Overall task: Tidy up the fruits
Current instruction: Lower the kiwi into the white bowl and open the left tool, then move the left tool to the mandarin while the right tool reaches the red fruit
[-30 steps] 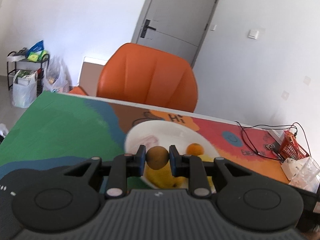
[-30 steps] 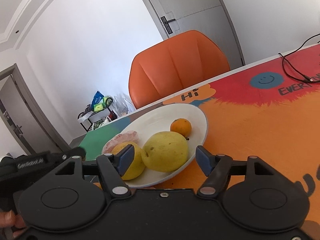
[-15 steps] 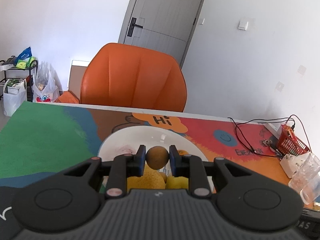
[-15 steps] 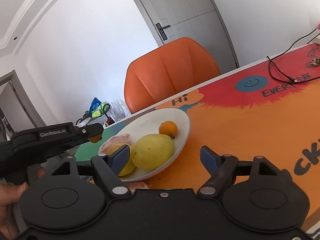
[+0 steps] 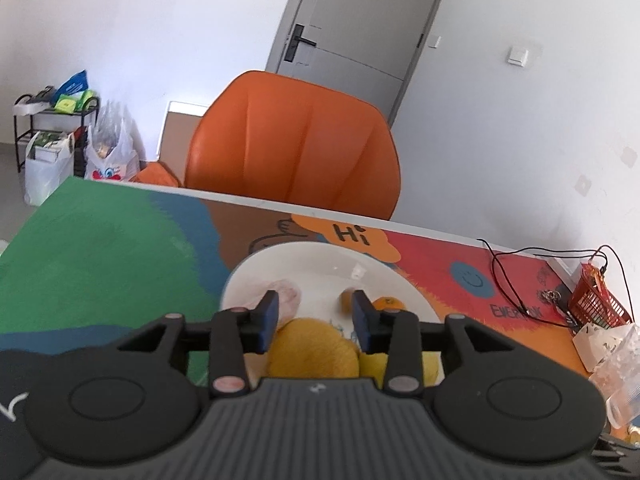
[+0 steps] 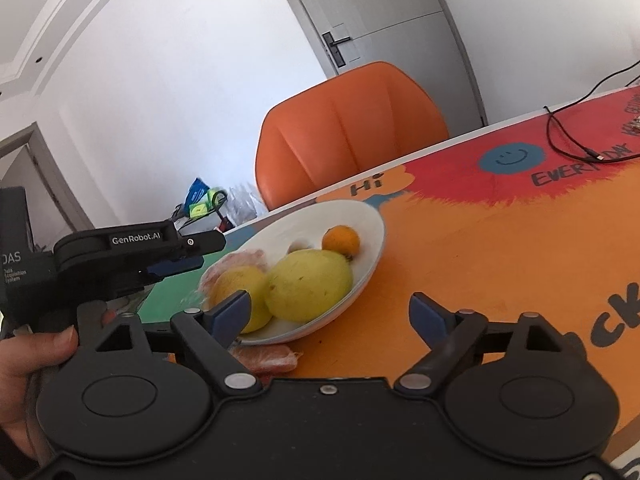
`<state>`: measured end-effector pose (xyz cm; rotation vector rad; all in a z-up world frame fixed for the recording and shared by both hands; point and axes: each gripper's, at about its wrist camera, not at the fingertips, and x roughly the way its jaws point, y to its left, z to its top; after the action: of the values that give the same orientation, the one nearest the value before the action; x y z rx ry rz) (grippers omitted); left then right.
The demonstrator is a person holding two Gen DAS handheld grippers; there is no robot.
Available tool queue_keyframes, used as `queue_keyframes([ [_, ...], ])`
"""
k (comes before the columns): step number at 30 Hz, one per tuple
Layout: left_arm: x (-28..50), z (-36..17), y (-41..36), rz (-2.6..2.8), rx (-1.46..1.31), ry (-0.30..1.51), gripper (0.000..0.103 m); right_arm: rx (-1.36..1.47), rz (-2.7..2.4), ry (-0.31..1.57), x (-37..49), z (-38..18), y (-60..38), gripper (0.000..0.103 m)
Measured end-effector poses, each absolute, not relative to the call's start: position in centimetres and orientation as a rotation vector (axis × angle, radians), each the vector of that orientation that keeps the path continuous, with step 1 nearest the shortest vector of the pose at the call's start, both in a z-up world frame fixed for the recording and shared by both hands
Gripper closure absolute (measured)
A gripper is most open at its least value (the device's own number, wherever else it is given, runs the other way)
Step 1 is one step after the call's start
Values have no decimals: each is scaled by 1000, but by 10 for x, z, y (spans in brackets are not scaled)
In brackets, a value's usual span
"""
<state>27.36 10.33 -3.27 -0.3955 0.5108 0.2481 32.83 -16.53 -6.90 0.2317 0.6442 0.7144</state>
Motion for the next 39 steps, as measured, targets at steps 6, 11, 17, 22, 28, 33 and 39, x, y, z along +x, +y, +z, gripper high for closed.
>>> queue_keyframes([
  [6, 253, -30, 108, 278, -405, 506, 35, 228, 716, 649, 321, -69, -163, 11],
  [11, 236, -29, 108, 304, -406, 499, 25, 222, 707, 644, 312, -65, -165, 7],
  [17, 217, -29, 107, 304, -404, 497, 18, 215, 700, 627, 298, -59, -166, 3],
  [22, 201, -34, 112, 322, -426, 499, 17, 217, 699, 616, 288, -57, -167, 0],
  [28, 183, -39, 117, 323, -444, 515, 14, 238, 695, 616, 279, -57, -168, 0],
  [33, 173, -44, 122, 330, -452, 521, 11, 236, 691, 616, 273, -58, -165, 0],
  [39, 164, -50, 125, 323, -468, 534, 10, 235, 681, 628, 268, -61, -163, 0],
])
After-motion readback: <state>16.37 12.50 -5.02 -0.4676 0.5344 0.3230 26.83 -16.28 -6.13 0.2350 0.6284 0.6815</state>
